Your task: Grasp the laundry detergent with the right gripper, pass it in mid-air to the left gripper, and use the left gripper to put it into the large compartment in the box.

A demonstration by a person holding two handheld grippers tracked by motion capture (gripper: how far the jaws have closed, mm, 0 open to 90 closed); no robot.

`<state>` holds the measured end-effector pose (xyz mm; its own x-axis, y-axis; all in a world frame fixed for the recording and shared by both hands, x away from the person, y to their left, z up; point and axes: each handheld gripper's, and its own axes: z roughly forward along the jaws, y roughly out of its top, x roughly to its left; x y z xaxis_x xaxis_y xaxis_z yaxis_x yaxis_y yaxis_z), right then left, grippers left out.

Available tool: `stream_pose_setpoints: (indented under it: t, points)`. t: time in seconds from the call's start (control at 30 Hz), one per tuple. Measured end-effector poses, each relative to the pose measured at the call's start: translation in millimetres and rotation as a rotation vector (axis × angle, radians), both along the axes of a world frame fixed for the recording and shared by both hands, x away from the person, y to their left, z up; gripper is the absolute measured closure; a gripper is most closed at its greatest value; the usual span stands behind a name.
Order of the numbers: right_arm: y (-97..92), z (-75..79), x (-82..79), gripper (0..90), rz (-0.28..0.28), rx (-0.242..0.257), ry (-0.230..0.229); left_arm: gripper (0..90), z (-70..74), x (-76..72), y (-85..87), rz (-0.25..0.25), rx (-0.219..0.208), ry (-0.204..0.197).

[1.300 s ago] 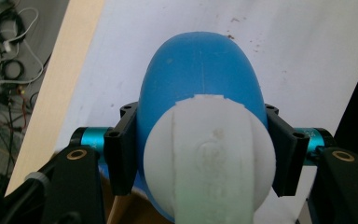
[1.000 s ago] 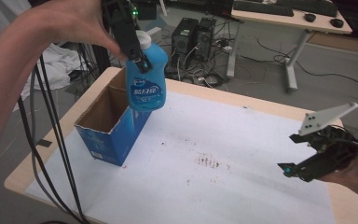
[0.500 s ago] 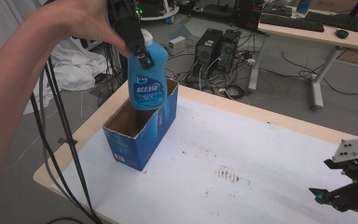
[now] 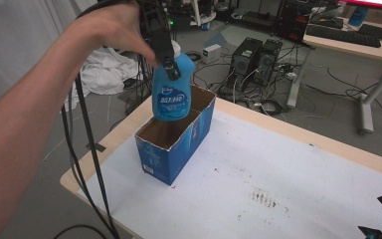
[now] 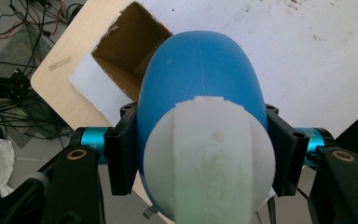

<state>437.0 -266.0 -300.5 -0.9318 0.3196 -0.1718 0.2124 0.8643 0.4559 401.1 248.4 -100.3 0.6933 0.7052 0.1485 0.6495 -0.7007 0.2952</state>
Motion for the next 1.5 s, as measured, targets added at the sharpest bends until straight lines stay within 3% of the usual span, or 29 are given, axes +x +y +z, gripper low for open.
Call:
stream_pose_setpoints:
  t: [0.23, 0.4, 0.6, 0.73, 0.83, 0.97, 1.3, 1.5]
  points:
    - [0.2, -0.2, -1.8, 12.8, -0.004, -0.005, -0.003, 38.3, -24.6, 4.3, 4.0, 0.003, -0.013, 0.019]
    - [0.3, -2.9, -3.5, 12.8, -0.008, -0.015, 0.001, 38.2, -52.3, 8.9, 5.7, -0.008, -0.022, 0.042]
    - [0.6, -9.9, -4.2, 12.8, -0.008, -0.025, 0.006, 38.3, -86.2, 15.3, 6.4, -0.058, 0.001, 0.067]
    - [0.7, -14.1, -4.5, 12.8, -0.009, -0.039, 0.01, 38.2, -109.3, 19.8, 7.3, -0.114, 0.009, 0.083]
    - [-0.6, -15.6, -4.9, 12.8, -0.018, -0.041, 0.013, 38.2, -125.9, 21.9, 6.3, -0.177, 0.043, 0.094]
    - [-2.7, -17.6, -6.0, 12.8, -0.022, -0.036, 0.015, 38.2, -144.0, 23.4, 8.2, -0.245, 0.062, 0.086]
    - [-4.5, -24.9, -6.1, 12.8, -0.027, -0.051, 0.023, 38.2, -170.4, 27.3, 8.9, -0.295, 0.098, 0.12]
    - [-3.1, -26.0, -6.1, 12.8, -0.025, -0.057, 0.022, 38.2, -172.7, 27.1, 11.0, -0.307, 0.089, 0.113]
